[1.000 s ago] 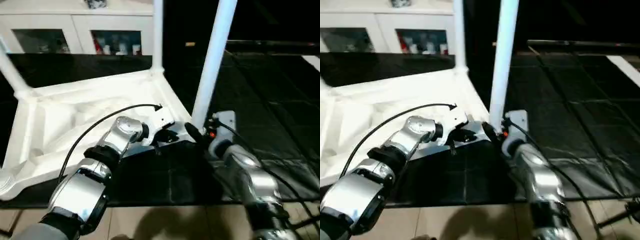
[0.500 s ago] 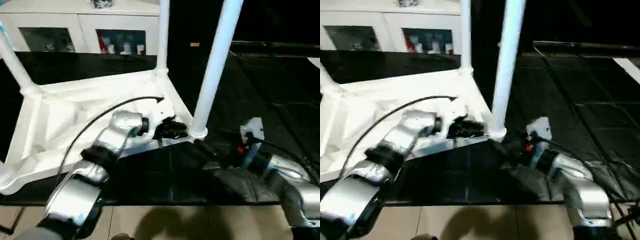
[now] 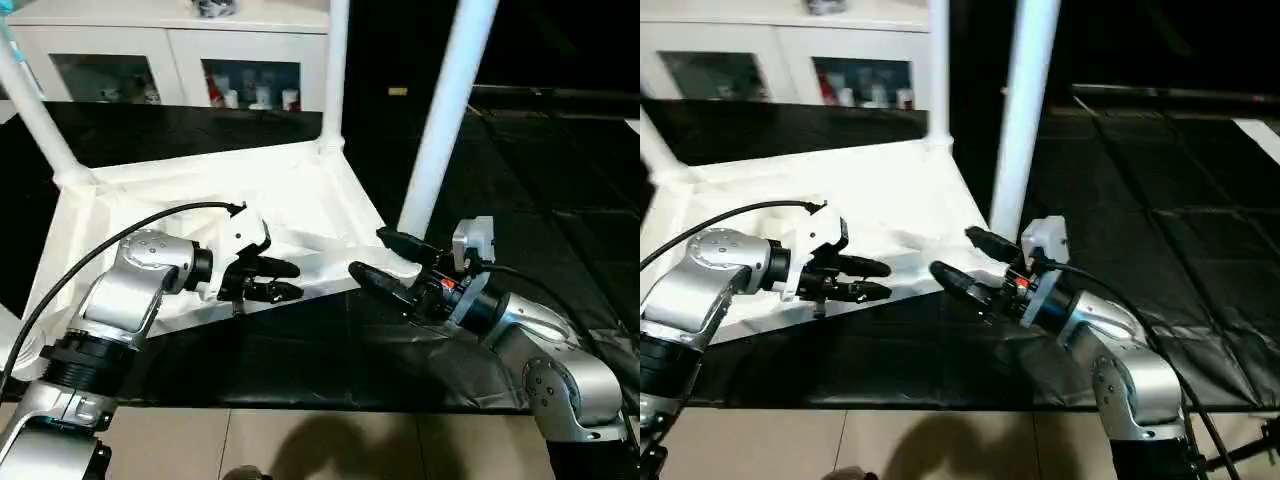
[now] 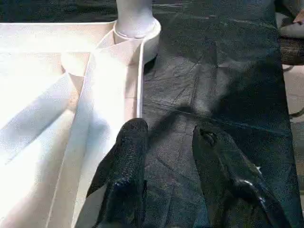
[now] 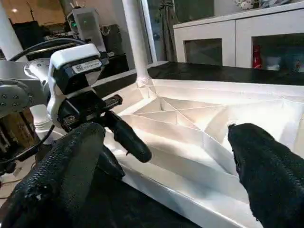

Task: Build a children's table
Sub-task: Rotate table base

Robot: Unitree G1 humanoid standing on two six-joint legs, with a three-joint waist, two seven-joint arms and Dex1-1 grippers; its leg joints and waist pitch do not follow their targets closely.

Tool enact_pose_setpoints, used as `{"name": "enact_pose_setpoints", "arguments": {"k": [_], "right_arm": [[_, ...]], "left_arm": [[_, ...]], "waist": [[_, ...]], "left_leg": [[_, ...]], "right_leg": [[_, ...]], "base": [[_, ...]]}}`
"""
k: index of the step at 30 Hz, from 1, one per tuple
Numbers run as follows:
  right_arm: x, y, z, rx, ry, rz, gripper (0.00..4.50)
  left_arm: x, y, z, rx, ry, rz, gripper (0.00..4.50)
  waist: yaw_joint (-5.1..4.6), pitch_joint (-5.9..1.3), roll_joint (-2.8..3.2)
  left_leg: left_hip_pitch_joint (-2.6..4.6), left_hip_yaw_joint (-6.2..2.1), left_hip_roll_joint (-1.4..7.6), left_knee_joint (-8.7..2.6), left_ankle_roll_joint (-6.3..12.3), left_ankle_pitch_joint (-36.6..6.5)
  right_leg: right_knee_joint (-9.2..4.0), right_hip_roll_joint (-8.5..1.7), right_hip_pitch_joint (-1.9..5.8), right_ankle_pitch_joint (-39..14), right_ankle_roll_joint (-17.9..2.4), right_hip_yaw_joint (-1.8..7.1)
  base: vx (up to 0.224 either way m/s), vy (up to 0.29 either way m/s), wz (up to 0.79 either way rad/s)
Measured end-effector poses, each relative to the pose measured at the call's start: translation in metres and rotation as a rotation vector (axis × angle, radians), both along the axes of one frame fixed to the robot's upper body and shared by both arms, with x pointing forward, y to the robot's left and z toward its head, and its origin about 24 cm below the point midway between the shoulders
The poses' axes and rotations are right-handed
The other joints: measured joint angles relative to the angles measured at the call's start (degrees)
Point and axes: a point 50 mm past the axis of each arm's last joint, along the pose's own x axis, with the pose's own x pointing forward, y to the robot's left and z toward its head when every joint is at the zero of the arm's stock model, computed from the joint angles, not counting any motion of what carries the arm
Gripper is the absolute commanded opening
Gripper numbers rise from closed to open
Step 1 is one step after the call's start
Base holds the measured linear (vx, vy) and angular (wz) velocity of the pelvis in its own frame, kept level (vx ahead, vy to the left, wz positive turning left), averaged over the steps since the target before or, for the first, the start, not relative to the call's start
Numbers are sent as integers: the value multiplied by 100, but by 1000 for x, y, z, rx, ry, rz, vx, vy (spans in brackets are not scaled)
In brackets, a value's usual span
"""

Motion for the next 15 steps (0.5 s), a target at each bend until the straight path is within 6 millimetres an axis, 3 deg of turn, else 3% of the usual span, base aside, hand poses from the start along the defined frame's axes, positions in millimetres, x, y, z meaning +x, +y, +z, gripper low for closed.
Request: {"name": "enact_pose_setpoints", "arguments": {"k": [2,3,5,7,9,10,15], "right_arm": [[13,20,-2,35,19,-30,450],[25,35,-5,23,38,-60,450],[38,52,-10,-5,63,-94,450],[51,73,-16,-48,91,-137,450],[55,83,-23,-88,109,-153,450],[57,89,-25,-94,120,-158,450],[64,94,-21,-91,105,-178,450]], "left_arm": [[-28,27,-1,62,71,17,214],[-49,48,-3,116,146,55,223],[-72,64,-8,165,248,103,223],[-94,71,-11,213,339,150,245],[-100,67,-7,207,356,152,258],[-101,68,-5,209,344,175,266],[-92,71,0,212,249,293,304]], "waist": [[-212,-2,-99],[-364,-6,-141],[-388,-1,-148],[-347,6,-138],[-143,10,-132],[-98,11,-132],[-8,-5,-163]], "left_leg": [[15,32,7,-33,-23,-8],[24,-9,20,-35,-58,-18],[32,-72,23,-54,-97,1],[35,-80,25,-71,-115,13],[34,-80,26,-76,-118,15],[37,-79,26,-72,-118,15],[35,-87,18,-58,-113,15]], "right_leg": [[35,-1,-31,-1,4,5],[44,13,-47,-4,-2,-31],[45,22,-59,-16,-30,-84],[68,24,-65,-33,-53,-96],[66,20,-49,-47,-52,-116],[67,20,-45,-47,-51,-115],[61,10,-22,-46,-50,-108]], "base": [[-12,-16,-14],[-24,-33,-29],[7,-59,-7],[14,-29,2],[0,0,0],[0,0,0],[0,0,0]]}}
